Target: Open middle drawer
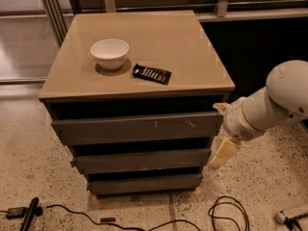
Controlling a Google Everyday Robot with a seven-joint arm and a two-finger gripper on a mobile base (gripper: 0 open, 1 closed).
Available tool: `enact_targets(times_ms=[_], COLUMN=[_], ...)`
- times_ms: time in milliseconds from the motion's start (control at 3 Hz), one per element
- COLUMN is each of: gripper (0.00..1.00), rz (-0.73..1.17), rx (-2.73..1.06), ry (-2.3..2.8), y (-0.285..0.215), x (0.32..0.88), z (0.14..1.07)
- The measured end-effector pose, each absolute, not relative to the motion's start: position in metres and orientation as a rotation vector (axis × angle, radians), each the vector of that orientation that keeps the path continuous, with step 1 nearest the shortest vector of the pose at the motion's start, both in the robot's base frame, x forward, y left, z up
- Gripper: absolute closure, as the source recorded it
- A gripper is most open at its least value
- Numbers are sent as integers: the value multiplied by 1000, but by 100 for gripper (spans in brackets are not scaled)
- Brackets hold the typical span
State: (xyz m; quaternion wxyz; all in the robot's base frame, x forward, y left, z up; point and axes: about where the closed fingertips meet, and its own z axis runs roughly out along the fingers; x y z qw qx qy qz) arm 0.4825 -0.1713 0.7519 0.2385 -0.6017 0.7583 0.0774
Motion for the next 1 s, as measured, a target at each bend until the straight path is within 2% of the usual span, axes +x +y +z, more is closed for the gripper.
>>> enact_targets(times_ms=[1000], gripper=[0], rz=[389], rx=[-1569], ry=[1978], y=[-160], x=[491], z=[675])
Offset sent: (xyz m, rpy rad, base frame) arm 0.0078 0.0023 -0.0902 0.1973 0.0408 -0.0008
